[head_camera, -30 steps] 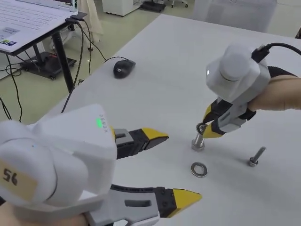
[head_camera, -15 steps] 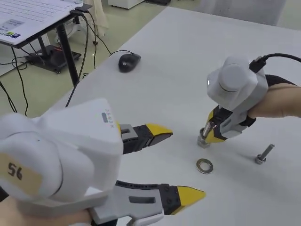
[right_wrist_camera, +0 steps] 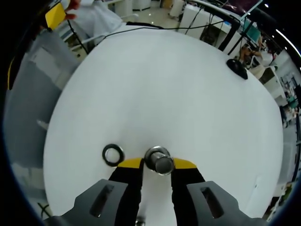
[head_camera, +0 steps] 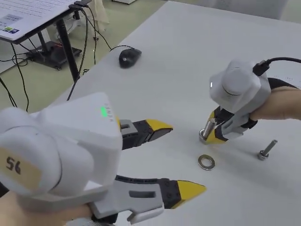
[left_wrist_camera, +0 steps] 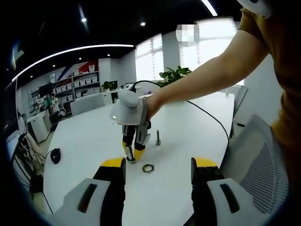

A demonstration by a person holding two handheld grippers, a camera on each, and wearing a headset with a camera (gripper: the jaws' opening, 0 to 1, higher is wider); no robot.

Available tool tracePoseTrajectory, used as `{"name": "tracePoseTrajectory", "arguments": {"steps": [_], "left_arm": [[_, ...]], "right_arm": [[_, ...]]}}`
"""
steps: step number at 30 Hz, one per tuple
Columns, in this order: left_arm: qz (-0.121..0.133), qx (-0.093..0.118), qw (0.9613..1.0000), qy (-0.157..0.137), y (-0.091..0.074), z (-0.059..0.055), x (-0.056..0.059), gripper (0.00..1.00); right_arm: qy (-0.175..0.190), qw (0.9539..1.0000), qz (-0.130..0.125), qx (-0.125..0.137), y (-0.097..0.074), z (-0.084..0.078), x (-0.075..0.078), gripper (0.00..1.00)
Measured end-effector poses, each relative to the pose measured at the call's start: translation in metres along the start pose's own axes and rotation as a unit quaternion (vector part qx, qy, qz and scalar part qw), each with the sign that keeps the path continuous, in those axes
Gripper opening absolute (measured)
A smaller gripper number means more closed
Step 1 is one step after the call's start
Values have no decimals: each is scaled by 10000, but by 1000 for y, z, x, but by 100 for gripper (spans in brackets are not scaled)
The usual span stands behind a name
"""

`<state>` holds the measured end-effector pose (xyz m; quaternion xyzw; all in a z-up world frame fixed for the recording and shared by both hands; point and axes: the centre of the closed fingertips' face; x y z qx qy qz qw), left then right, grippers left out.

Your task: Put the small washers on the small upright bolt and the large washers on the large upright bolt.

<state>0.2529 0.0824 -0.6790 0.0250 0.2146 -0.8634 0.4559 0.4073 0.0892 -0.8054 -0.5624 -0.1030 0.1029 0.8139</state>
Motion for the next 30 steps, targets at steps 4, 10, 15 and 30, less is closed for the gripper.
{"name": "tracePoseTrajectory", "arguments": {"steps": [4, 10, 15, 30], "left_arm": [[-21, 6, 10000, 27, 0, 1, 2, 55], [-79, 21, 9999, 101, 0, 5, 8, 55], [-99, 89, 9998, 137, -2, 10, 13, 55], [-27, 69, 9998, 198, -12, 10, 18, 55]], "right_arm": [[5, 10000, -62, 6, -10, -5, -2, 24], [137, 9998, -140, 41, -21, -16, -11, 23], [306, 9995, -105, 73, -26, -22, -25, 23], [365, 9992, 162, 96, -4, -18, -61, 26]]}}
Point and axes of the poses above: the centre of the closed fingertips' face, and the gripper's own axes: y roughly forward along the fingers, x roughly to its right, z roughly out of its top, and after that the axes turned 12 degrees about y, right-handed
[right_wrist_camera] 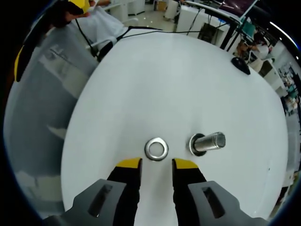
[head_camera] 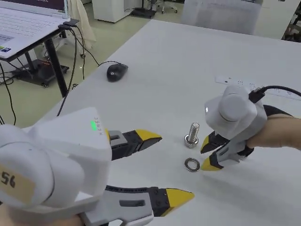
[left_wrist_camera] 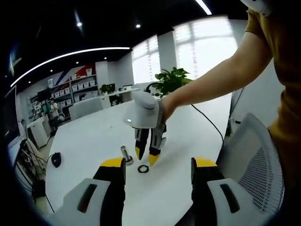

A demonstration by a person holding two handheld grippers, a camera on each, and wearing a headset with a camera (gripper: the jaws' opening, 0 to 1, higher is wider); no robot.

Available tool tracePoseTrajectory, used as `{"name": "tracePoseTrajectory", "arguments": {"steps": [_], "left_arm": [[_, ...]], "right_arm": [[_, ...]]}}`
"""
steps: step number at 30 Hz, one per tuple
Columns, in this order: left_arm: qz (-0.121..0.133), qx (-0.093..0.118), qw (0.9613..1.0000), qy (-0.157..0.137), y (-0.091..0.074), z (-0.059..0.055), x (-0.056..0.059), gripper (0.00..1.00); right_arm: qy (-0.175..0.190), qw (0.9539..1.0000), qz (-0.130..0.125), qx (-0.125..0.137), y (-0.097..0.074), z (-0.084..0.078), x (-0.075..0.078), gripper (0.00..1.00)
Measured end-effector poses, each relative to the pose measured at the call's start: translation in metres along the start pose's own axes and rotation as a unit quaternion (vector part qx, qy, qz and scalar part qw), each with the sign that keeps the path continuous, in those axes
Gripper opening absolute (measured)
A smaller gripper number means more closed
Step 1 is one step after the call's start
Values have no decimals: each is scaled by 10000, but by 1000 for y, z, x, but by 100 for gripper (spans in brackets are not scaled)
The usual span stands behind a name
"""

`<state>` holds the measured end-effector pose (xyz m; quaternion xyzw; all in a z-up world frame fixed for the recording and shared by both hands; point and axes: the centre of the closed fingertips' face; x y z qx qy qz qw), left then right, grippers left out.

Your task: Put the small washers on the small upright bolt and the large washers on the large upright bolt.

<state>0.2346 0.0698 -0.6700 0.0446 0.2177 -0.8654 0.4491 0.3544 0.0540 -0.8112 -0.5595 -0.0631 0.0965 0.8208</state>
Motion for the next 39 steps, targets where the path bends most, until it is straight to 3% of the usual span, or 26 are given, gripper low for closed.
{"name": "tracePoseTrajectory", "arguments": {"steps": [11, 18, 26, 39], "left_arm": [[176, -30, 9998, -60, -8, -3, -6, 55], [240, -10, 9997, -90, -7, -3, -11, 55], [202, -8, 9998, -93, -2, -3, -12, 55], [126, 6, 9999, -50, -1, 0, -12, 55]], "right_arm": [[104, 9998, 174, -43, 19, 7, -2, 31], [166, 9993, 316, -50, 19, 7, -2, 31], [-37, 9995, 296, -118, 19, 6, -4, 25], [45, 9997, 202, -161, 15, 7, -4, 21]]}}
Point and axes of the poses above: the centre of the closed fingertips' face, and the gripper's own axes: y roughly forward along the fingers, x roughly to its right, z roughly out of its top, and after that the axes turned 12 degrees about y, right-handed
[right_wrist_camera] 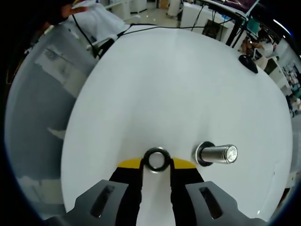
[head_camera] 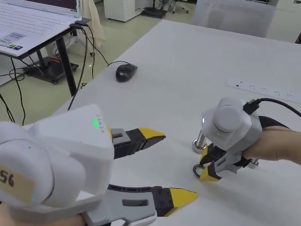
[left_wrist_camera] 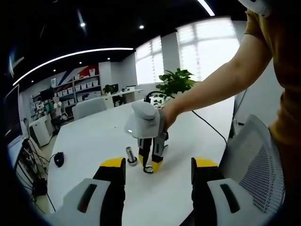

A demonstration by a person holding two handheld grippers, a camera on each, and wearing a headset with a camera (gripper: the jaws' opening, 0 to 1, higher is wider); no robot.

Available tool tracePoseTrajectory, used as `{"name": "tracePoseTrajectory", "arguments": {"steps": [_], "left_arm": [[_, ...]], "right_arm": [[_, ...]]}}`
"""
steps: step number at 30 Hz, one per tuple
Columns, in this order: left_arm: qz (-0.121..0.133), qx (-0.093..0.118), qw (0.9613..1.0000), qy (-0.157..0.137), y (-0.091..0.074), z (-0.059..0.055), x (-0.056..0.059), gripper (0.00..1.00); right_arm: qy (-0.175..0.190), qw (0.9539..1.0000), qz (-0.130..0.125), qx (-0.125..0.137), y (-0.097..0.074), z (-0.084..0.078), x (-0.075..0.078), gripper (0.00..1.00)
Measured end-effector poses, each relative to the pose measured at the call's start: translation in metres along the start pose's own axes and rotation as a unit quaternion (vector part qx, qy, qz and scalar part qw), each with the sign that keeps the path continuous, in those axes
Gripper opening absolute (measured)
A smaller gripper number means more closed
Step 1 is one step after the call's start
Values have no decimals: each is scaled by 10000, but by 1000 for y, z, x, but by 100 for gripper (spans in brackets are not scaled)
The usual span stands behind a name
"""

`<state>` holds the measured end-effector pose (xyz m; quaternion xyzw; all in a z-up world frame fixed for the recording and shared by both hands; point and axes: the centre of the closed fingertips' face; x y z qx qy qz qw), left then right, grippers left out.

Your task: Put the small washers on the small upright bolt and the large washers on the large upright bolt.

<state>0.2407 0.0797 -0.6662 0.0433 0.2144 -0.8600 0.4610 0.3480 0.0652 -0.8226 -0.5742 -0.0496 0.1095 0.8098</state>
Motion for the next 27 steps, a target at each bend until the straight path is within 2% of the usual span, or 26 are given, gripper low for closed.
{"name": "tracePoseTrajectory", "arguments": {"steps": [6, 13, 17, 27], "left_arm": [[-76, -6, 10000, 3, 1, -1, 3, 55], [-182, 42, 9998, 56, 5, 3, 6, 55], [-220, 47, 9997, 99, 7, 5, 7, 55], [-198, 66, 9997, 107, 7, 5, 7, 55]], "right_arm": [[-25, 10000, -73, -3, -13, -1, 0, 22], [-11, 9992, -367, 162, -42, 8, 13, 22], [4, 9989, -427, 179, -51, 10, 17, 22], [-123, 9971, -695, 271, -74, 32, 33, 22]]}}
Point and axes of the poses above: the centre of the closed fingertips' face, and the gripper's own axes: y roughly forward along the fingers, x roughly to its right, z roughly out of its top, and after that the axes turned 12 degrees about y, right-handed
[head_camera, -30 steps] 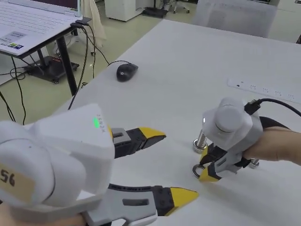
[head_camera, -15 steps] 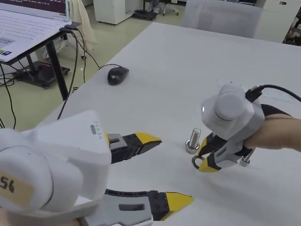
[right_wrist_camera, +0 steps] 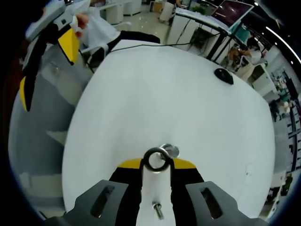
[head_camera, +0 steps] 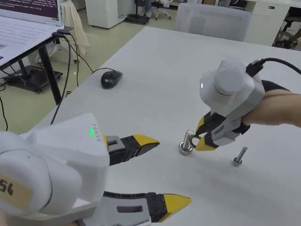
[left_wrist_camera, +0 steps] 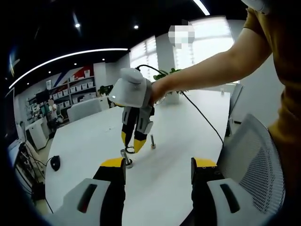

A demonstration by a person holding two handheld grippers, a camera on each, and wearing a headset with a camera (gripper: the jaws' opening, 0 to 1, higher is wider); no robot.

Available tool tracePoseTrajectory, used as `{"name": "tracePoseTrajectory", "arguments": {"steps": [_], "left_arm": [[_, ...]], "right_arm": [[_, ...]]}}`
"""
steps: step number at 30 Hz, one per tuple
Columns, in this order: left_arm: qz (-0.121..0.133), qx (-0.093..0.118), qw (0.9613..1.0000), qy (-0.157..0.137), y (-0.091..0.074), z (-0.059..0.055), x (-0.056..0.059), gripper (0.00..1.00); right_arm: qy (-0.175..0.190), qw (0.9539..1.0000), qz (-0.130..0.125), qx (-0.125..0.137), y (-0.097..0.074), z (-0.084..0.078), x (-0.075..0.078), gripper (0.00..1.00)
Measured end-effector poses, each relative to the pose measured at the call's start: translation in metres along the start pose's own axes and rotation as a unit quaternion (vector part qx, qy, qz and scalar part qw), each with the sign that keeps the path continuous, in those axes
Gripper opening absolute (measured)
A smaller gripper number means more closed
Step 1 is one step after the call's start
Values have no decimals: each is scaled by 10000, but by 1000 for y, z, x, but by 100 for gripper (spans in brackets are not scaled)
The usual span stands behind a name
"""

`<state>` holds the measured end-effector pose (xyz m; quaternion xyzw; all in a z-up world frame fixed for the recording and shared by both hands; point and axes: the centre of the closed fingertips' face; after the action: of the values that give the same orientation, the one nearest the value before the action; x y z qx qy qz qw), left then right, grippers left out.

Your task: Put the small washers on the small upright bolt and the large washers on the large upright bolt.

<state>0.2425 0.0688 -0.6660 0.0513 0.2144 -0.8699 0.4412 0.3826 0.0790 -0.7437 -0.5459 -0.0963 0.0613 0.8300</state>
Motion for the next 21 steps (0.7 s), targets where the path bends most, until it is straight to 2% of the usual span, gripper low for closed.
{"name": "tracePoseTrajectory", "arguments": {"steps": [7, 10, 14, 21], "left_arm": [[56, -5, 10000, -39, -2, -2, -1, 55], [93, -16, 9999, -64, -3, -3, -3, 55], [132, -23, 9999, -79, -4, -5, -6, 55], [167, -31, 9998, -103, -3, -6, -9, 55]], "right_arm": [[-34, 9999, -97, -33, 2, 13, 17, 22], [24, 10000, -40, -44, 8, 13, 25, 22], [-4, 9998, 9, -183, 17, 6, 23, 22], [7, 9997, 42, -233, 25, 3, 29, 22]]}}
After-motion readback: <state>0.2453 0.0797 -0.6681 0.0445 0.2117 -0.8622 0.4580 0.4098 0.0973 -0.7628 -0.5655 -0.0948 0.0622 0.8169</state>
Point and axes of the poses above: the centre of the closed fingertips' face, and the gripper's own axes: y roughly forward along the fingers, x roughly to its right, z roughly out of its top, and after that the axes turned 12 degrees about y, right-handed
